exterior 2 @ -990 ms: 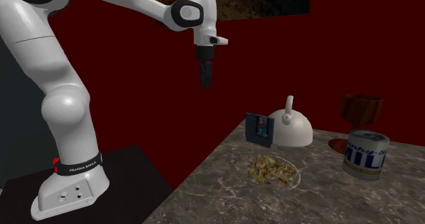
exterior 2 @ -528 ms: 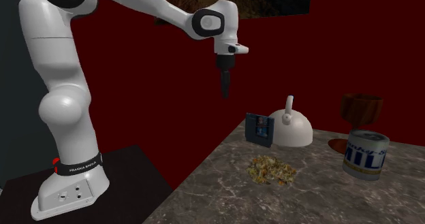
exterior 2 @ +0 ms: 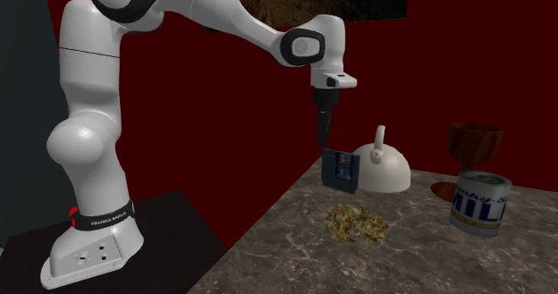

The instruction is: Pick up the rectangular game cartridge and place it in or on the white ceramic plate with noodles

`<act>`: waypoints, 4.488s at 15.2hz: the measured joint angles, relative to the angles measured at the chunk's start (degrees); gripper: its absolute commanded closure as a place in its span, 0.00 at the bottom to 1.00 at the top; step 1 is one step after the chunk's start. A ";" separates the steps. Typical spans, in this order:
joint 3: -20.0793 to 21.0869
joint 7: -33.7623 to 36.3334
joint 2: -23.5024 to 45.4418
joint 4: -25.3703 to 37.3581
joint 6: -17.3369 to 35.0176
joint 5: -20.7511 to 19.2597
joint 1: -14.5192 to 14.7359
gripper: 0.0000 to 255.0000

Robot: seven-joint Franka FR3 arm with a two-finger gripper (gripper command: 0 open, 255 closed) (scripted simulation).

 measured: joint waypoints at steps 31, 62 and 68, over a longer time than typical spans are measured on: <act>-0.08 0.76 1.90 -0.19 2.09 0.54 -0.14 1.00; -7.37 -14.50 -4.24 6.63 -11.17 -0.25 -8.98 1.00; -7.36 -14.87 -3.75 2.69 -6.80 0.00 -9.02 1.00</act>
